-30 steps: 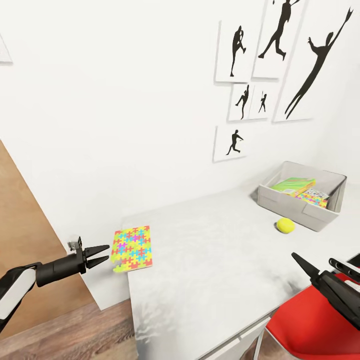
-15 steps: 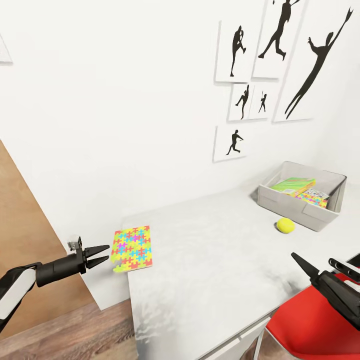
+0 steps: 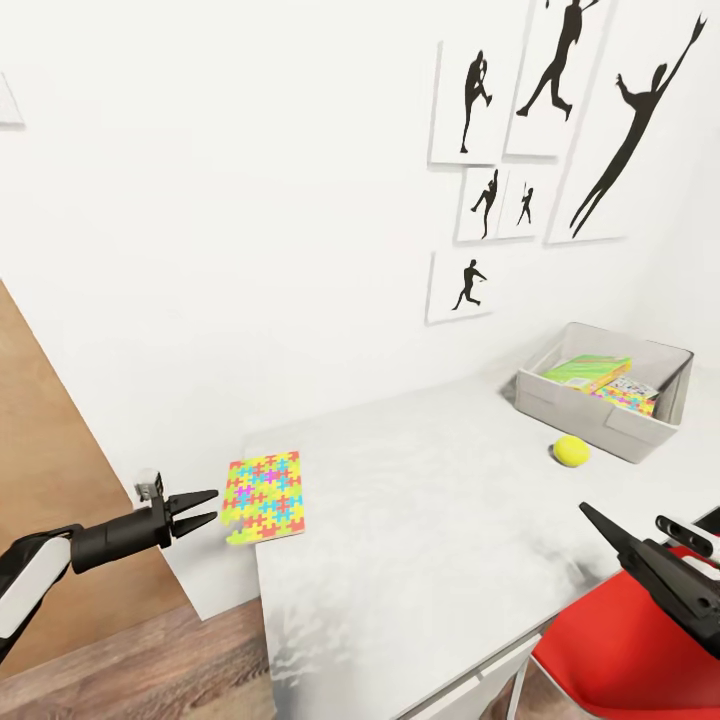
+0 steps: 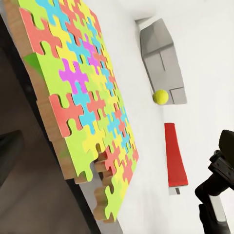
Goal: Put all the toys in the child's room - the three board games (two on the bed and one on the table), the two jigsaw puzzles on the table, and the tennis ball on the table - inside the toy box on the table in the child's room.
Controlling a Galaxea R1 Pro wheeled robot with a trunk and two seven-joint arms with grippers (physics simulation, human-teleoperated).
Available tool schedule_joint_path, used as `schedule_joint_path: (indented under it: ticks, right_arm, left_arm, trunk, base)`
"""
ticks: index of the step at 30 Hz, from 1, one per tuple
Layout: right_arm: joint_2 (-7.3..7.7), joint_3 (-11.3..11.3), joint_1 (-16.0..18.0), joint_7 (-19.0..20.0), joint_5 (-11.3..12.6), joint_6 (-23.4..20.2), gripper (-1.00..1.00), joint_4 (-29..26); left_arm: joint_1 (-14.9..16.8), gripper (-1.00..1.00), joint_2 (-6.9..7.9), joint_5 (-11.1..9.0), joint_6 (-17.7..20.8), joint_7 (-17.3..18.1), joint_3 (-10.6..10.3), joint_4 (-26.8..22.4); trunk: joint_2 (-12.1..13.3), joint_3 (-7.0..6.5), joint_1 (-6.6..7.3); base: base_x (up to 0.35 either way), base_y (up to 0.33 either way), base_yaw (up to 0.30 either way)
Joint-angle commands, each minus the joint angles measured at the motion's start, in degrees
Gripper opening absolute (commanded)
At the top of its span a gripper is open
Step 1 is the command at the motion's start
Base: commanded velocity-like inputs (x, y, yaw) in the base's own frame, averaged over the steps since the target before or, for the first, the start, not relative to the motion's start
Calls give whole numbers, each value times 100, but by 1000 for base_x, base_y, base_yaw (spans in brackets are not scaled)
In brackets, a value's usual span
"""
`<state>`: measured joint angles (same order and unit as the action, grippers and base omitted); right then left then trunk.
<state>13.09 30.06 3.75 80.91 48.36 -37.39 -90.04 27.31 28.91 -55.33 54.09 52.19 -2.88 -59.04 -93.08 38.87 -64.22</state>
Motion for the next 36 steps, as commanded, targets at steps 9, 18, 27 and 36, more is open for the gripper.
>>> schedule_joint_path:
  ticks: [9, 18, 27, 36]
  right_arm:
    - [55, 22, 3, -6, 16, -64, 100, -9]
    - [70, 26, 3, -12, 16, -64, 100, -13]
    - [66, 26, 3, -11, 16, -66, 100, -21]
    - [44, 19, 3, -8, 16, -64, 100, -38]
  left_arm:
    - [210, 100, 7, -37, 62, -64, 63, 488]
    - [569, 100, 0, -7, 70, -77, 53, 953]
    - [722, 100, -22, -11, 97, -290, 10, 987]
    - [739, 100, -176, -3, 94, -380, 0, 988]
  trunk:
    - [-3, 64, 0]
    - [-3, 143, 0]
    - [-3, 224, 0]
    - [-3, 305, 0]
  base:
    - [0, 0, 0]
    - [0, 0, 0]
    - [0, 0, 0]
    - [0, 0, 0]
